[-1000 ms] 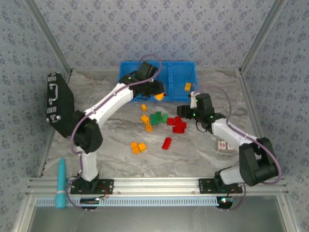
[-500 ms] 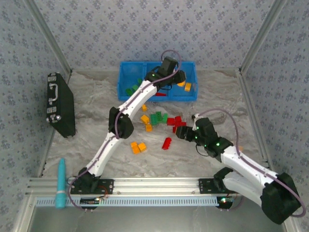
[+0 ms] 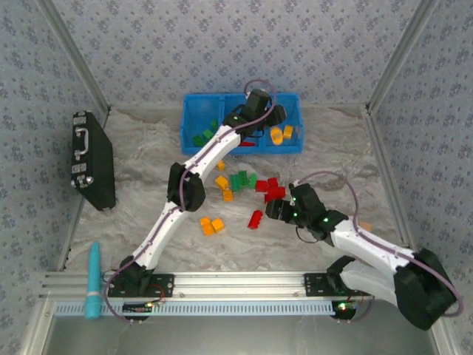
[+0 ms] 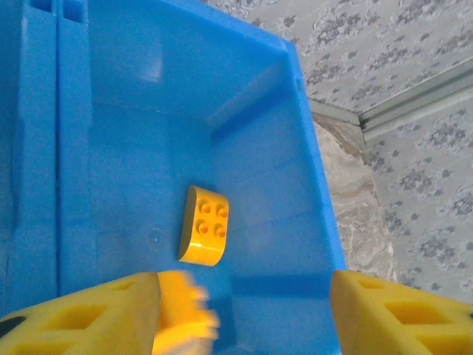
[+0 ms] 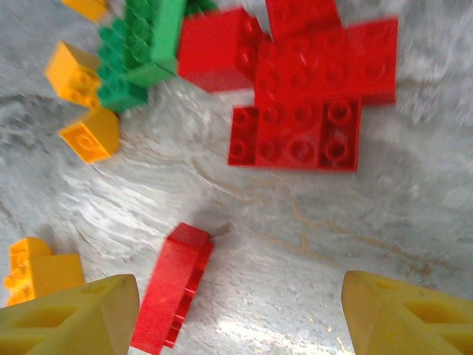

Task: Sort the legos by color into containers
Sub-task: Place the lego in the container, then pick up the lego from the bottom-center of the table.

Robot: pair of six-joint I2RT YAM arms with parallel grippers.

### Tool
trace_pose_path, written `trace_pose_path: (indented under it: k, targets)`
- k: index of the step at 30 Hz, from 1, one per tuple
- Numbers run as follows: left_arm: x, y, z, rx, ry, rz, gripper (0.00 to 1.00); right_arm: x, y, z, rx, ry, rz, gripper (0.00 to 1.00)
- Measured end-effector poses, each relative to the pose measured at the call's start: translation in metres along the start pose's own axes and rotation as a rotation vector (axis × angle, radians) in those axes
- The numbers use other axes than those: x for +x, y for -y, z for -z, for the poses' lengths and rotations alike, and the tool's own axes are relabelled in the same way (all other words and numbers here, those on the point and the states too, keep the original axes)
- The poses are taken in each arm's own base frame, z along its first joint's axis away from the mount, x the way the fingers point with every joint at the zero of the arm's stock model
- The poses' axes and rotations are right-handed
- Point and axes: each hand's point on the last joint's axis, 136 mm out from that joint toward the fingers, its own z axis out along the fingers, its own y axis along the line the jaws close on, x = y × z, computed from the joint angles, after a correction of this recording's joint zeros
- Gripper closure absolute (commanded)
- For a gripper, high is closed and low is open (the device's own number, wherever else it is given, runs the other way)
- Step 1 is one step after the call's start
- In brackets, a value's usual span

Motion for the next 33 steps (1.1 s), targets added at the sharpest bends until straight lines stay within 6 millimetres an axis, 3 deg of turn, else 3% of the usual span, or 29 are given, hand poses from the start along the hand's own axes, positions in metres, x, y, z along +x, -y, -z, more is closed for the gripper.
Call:
trace_pose_path:
  k: [3,7,11,16,20,24,27,30,33]
  targets:
    - [-0.004,-0.003,0.0,0.0,0.004,-0.006,0.31,0.014,0.0,-0.01,0.012,-0.067,-0.024,0.26]
    - [-0.009,-0.004,0.004,0.011,-0.007,-0.018,0.31,0.016,-0.013,-0.015,-0.003,-0.097,-0.04,0.25]
    - [-0.026,0.004,0.025,0.032,-0.013,-0.066,0.3,0.014,-0.031,-0.017,-0.031,-0.111,-0.045,0.24]
    - [-0.071,0.023,0.094,0.045,0.022,-0.169,0.28,0.019,-0.051,-0.03,-0.022,-0.161,-0.026,0.25]
    - [-0.106,0.018,0.183,0.029,0.092,-0.239,0.28,0.03,-0.057,-0.044,0.041,-0.23,0.0,0.27]
    - [-0.125,-0.022,0.266,-0.04,0.192,-0.249,0.27,0.041,-0.054,-0.057,0.119,-0.3,0.017,0.33]
    - [-0.124,-0.072,0.313,-0.134,0.255,-0.216,0.26,0.044,-0.051,-0.064,0.172,-0.339,0.033,0.45]
    - [-0.104,-0.124,0.344,-0.244,0.265,-0.181,0.26,0.041,-0.052,-0.069,0.21,-0.366,0.064,0.57]
    - [-0.075,-0.162,0.368,-0.326,0.241,-0.154,0.25,0.035,-0.057,-0.073,0.228,-0.383,0.095,0.66]
